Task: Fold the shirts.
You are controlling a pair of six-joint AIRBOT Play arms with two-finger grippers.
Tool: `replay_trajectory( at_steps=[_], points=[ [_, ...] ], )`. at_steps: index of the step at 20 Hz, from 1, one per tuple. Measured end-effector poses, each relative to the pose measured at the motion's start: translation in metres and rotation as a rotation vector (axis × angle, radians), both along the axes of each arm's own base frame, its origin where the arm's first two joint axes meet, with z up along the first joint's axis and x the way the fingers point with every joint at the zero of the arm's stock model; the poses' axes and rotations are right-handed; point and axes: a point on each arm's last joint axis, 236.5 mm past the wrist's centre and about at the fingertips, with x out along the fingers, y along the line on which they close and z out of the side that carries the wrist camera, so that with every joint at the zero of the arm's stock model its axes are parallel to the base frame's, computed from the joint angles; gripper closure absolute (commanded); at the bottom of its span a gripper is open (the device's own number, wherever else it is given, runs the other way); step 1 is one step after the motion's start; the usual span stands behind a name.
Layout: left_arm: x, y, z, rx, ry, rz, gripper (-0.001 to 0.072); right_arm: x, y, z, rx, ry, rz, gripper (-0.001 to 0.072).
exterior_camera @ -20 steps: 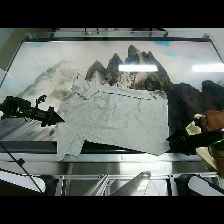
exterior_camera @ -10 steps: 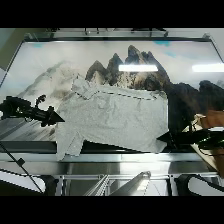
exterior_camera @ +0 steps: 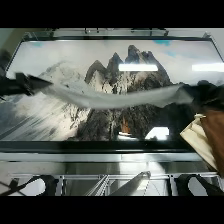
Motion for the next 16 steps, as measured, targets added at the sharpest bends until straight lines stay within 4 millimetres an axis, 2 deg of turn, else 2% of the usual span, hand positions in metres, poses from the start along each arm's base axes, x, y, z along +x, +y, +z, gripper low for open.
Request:
replay_trajectory(
  at_steps=[1, 4, 5, 7, 9, 12, 14, 16],
  points=[
    [-0.011, -0.004, 0.058, 0.034, -0.173, 0.037, 0.0682, -0.007, 0.001, 0.040, -0.005, -0.111, -0.006, 0.0698],
    [-0.068, -0.014, 0.192, 0.151, -0.568, 0.165, 0.0681, -0.040, 0.011, 0.135, -0.012, -0.377, -0.022, 0.0698],
    [-0.089, -0.015, 0.228, 0.200, -0.675, 0.229, 0.0681, -0.054, 0.015, 0.160, -0.003, -0.449, -0.025, 0.0698],
    [-0.122, -0.020, 0.275, 0.281, -0.811, 0.329, 0.0681, -0.083, 0.019, 0.200, 0.020, -0.572, -0.036, 0.0697],
    [-0.143, -0.028, 0.302, 0.330, -0.871, 0.389, 0.0681, -0.106, 0.021, 0.223, 0.032, -0.633, -0.050, 0.0697],
    [-0.164, -0.050, 0.314, 0.350, -0.895, 0.337, 0.0681, -0.130, 0.029, 0.232, 0.018, -0.661, -0.021, 0.0697],
    [-0.172, -0.063, 0.306, 0.356, -0.872, 0.260, 0.0681, -0.133, 0.037, 0.221, -0.037, -0.631, -0.008, 0.0698],
    [-0.170, -0.062, 0.286, 0.397, -0.811, 0.233, 0.0681, -0.119, 0.041, 0.192, -0.176, -0.546, -0.054, 0.0698]
  ],
)
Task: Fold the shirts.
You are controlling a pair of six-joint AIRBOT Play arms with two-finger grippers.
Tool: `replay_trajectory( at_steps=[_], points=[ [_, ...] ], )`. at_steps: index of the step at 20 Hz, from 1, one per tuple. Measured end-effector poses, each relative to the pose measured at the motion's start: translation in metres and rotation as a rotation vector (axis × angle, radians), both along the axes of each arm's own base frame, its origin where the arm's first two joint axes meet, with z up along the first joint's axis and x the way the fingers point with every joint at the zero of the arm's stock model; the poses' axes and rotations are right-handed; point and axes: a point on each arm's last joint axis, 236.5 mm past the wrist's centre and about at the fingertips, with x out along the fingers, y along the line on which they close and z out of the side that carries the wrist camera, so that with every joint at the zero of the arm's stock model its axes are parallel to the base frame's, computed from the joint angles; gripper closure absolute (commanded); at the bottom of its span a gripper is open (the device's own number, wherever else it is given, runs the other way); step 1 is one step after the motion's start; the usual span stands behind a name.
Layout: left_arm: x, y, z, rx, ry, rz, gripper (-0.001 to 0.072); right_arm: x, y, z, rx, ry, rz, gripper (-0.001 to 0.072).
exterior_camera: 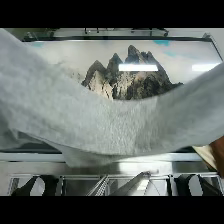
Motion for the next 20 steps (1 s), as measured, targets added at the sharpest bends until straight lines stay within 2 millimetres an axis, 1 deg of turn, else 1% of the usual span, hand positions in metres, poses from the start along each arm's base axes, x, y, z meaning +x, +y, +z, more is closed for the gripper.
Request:
replay_trajectory(
  at_steps=[2, 4, 5, 7, 9, 10, 12, 13, 14, 15, 17, 19, 20],
  points=[
    [0.015, 0.016, -0.032, 0.025, 0.093, 0.076, 0.0681, 0.028, -0.012, -0.036, -0.112, 0.115, -0.159, 0.0699],
    [0.043, 0.042, -0.074, 0.028, 0.204, 0.168, 0.0681, 0.058, -0.039, -0.072, -0.167, 0.232, -0.305, 0.0699],
    [0.058, 0.052, -0.098, 0.025, 0.269, 0.193, 0.0681, 0.070, -0.051, -0.089, -0.174, 0.288, -0.346, 0.0699],
    [0.092, 0.073, -0.155, 0.018, 0.425, 0.218, 0.0681, 0.100, -0.073, -0.131, -0.162, 0.409, -0.384, 0.0699],
    [0.127, 0.089, -0.217, 0.004, 0.586, 0.216, 0.0681, 0.134, -0.089, -0.189, -0.147, 0.543, -0.385, 0.0698],
    [0.143, 0.095, -0.248, -0.005, 0.662, 0.202, 0.0681, 0.150, -0.094, -0.221, -0.142, 0.608, -0.378, 0.0698],
    [0.175, 0.100, -0.309, -0.046, 0.810, 0.147, 0.0681, 0.180, -0.098, -0.283, -0.143, 0.724, -0.366, 0.0698],
    [0.192, 0.103, -0.343, -0.066, 0.887, 0.122, 0.0681, 0.196, -0.099, -0.317, -0.149, 0.777, -0.363, 0.0698],
    [0.206, 0.104, -0.372, -0.085, 0.955, 0.095, 0.0682, 0.211, -0.097, -0.350, -0.151, 0.825, -0.352, 0.0698],
    [0.223, 0.105, -0.400, -0.107, 1.015, 0.069, 0.0682, 0.225, -0.096, -0.375, -0.138, 0.855, -0.347, 0.0698],
    [0.253, 0.107, -0.449, -0.145, 1.107, 0.031, 0.0682, 0.253, -0.096, -0.420, -0.097, 0.902, -0.343, 0.0698],
    [0.287, 0.109, -0.483, -0.186, 1.151, 0.013, 0.0682, 0.278, -0.098, -0.452, -0.046, 0.932, -0.342, 0.0698],
    [0.303, 0.109, -0.497, -0.197, 1.163, 0.006, 0.0682, 0.289, -0.099, -0.465, -0.028, 0.943, -0.345, 0.0698]
  ],
)
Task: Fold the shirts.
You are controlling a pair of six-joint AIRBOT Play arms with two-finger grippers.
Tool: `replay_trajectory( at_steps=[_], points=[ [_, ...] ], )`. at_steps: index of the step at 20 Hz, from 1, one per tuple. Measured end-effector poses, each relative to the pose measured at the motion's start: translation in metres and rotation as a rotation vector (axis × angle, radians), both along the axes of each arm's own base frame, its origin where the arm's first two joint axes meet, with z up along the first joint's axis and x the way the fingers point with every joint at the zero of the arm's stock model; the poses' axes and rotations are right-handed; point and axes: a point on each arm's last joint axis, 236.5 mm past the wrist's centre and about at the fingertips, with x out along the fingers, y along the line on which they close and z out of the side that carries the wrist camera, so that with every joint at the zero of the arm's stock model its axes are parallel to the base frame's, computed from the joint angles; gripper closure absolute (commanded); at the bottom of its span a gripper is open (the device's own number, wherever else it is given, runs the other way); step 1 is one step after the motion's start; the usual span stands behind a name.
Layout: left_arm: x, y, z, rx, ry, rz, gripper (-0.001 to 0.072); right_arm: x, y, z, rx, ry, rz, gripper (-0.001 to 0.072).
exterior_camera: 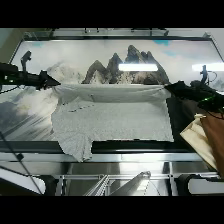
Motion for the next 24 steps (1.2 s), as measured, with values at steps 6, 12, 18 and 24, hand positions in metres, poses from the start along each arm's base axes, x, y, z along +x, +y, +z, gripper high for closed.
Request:
replay_trajectory(
  at_steps=[6, 12, 18, 24],
  points=[
    [0.064, -0.004, -0.031, -0.027, -0.012, 0.013, 0.0682, 0.050, -0.009, -0.031, 0.056, -0.015, -0.034, 0.0698],
    [0.064, 0.002, -0.052, -0.054, 0.050, 0.038, 0.0682, 0.066, -0.012, -0.032, 0.057, -0.040, -0.030, 0.0698],
    [0.027, 0.000, -0.030, -0.103, 0.131, -0.067, 0.0682, 0.040, -0.016, -0.030, 0.115, 0.008, 0.071, 0.0698],
    [-0.012, 0.000, -0.055, -0.092, 0.275, -0.107, 0.0689, 0.009, -0.018, -0.054, 0.087, 0.132, 0.158, 0.0697]
  ],
)
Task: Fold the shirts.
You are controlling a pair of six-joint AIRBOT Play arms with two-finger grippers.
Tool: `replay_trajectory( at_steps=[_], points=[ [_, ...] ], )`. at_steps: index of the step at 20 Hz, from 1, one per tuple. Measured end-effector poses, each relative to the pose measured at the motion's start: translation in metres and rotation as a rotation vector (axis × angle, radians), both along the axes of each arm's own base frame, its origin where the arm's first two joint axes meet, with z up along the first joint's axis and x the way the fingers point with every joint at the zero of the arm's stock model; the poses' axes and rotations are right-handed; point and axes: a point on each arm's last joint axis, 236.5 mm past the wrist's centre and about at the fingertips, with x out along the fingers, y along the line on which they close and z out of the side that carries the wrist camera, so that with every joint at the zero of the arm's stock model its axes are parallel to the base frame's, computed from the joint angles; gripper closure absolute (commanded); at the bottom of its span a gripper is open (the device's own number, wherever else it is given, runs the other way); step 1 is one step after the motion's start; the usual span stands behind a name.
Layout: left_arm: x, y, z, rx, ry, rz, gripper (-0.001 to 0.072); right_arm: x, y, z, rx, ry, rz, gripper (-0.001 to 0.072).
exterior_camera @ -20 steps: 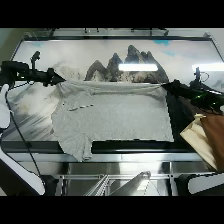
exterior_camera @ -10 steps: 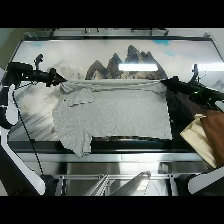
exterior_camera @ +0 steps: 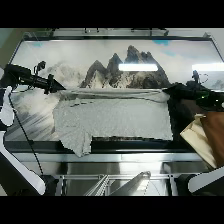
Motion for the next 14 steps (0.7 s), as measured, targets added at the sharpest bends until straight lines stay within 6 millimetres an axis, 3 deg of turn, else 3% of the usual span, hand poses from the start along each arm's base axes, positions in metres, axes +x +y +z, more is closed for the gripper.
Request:
replay_trajectory(
  at_steps=[3, 4, 5, 6, 8, 9, 11, 14],
  points=[
    [-0.012, 0.001, -0.015, 0.013, 0.049, -0.004, 0.0688, -0.006, 0.004, -0.010, -0.012, 0.031, 0.023, 0.0692],
    [-0.015, 0.000, -0.018, 0.014, 0.063, -0.004, 0.0685, -0.007, 0.005, -0.013, -0.016, 0.036, 0.028, 0.0602],
    [-0.018, 0.000, -0.021, 0.015, 0.077, -0.006, 0.0552, -0.008, 0.005, -0.015, -0.019, 0.039, 0.030, 0.0513],
    [-0.020, 0.000, -0.022, 0.014, 0.083, -0.008, 0.0357, -0.008, 0.005, -0.016, -0.021, 0.042, 0.031, 0.0461],
    [-0.021, 0.000, -0.020, 0.017, 0.086, -0.014, 0.0042, -0.009, 0.004, -0.016, -0.020, 0.046, 0.033, 0.0460],
    [-0.020, 0.001, -0.017, 0.018, 0.085, -0.015, -0.0010, -0.011, 0.003, -0.015, -0.020, 0.047, 0.036, 0.0421],
    [-0.018, 0.002, -0.003, 0.018, 0.078, -0.030, -0.0010, -0.014, -0.005, -0.008, -0.034, 0.050, 0.038, 0.0268],
    [-0.014, 0.007, 0.025, 0.028, 0.067, -0.037, -0.0009, -0.030, -0.027, 0.008, -0.082, 0.089, 0.041, 0.0264]
  ],
)
